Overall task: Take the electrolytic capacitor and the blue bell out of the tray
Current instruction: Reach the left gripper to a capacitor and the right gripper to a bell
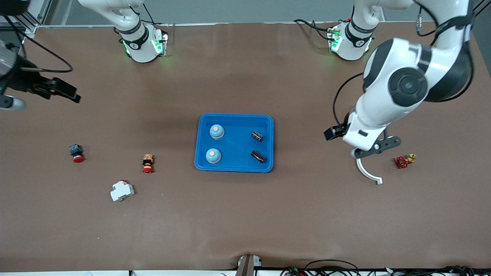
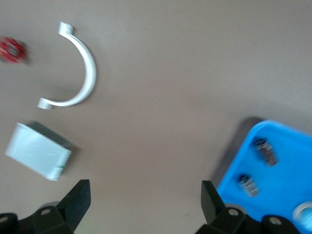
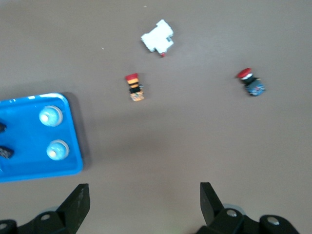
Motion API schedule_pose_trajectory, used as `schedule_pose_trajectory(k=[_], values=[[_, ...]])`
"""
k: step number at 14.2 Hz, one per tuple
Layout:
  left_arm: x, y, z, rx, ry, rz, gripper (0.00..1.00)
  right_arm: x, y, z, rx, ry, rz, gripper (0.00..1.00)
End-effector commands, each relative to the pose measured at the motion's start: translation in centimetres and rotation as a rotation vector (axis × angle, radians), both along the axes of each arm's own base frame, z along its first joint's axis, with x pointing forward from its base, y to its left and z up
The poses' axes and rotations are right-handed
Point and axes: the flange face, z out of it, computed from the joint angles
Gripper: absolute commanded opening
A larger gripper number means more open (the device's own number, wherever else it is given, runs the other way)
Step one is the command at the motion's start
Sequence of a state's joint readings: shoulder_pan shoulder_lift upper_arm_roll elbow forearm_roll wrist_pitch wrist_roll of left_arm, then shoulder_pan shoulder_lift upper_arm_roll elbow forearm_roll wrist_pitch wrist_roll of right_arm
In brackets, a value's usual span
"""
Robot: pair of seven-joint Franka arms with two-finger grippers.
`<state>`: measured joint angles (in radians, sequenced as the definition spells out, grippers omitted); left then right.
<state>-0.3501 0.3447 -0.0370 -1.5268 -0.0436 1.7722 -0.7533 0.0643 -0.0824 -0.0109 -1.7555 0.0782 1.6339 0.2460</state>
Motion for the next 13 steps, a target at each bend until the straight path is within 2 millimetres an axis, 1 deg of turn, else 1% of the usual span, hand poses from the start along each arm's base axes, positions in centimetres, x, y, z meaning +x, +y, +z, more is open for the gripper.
schedule_pose_trajectory(k=[1, 3, 5, 6, 7, 8, 9, 10, 11, 13], values=[[0.5, -4.8, -4.2, -0.039, -0.002, 0.12, 1.0, -2.4, 4.3, -3.7, 0.013, -0.026, -0.042, 1.0], [-0.2, -9.1, -7.5, -0.042, -0.02, 0.186, 1.0, -2.2, 7.1, -5.9, 0.018, -0.06, -0.079, 1.0], [-1.0, -12.8, -11.6, -0.043, -0.035, 0.284, 1.0, -1.9, 10.5, -8.5, 0.032, -0.11, -0.103, 1.0], [-1.8, -14.8, -13.7, -0.037, -0.038, 0.315, 0.98, -1.4, 12.8, -10.3, 0.033, -0.104, -0.126, 1.0], [-2.9, -16.7, -15.6, -0.029, -0.038, 0.33, 0.93, -1.0, 15.1, -12.2, 0.035, -0.103, -0.147, 1.0], [-3.6, -17.8, -17.3, -0.021, -0.033, 0.352, 0.88, -0.6, 17.2, -14.2, 0.038, -0.105, -0.16, 1.0], [-3.8, -18.4, -18.4, -0.022, -0.036, 0.37, 0.84, -0.4, 19.1, -16.4, 0.035, -0.095, -0.176, 1.0], [-4.6, -19.5, -19.3, -0.02, -0.036, 0.379, 0.8, -0.1, 20.8, -18.4, 0.027, -0.078, -0.179, 1.0], [-5.7, -20.7, -20.3, -0.009, -0.027, 0.39, 0.76, 0.3, 22.4, -20.0, 0.016, -0.062, -0.174, 1.0], [-6.8, -21.7, -21.8, 0.014, -0.011, 0.438, 0.7, 1.1, 25.2, -23.0, 0.007, -0.046, -0.203, 1.0]])
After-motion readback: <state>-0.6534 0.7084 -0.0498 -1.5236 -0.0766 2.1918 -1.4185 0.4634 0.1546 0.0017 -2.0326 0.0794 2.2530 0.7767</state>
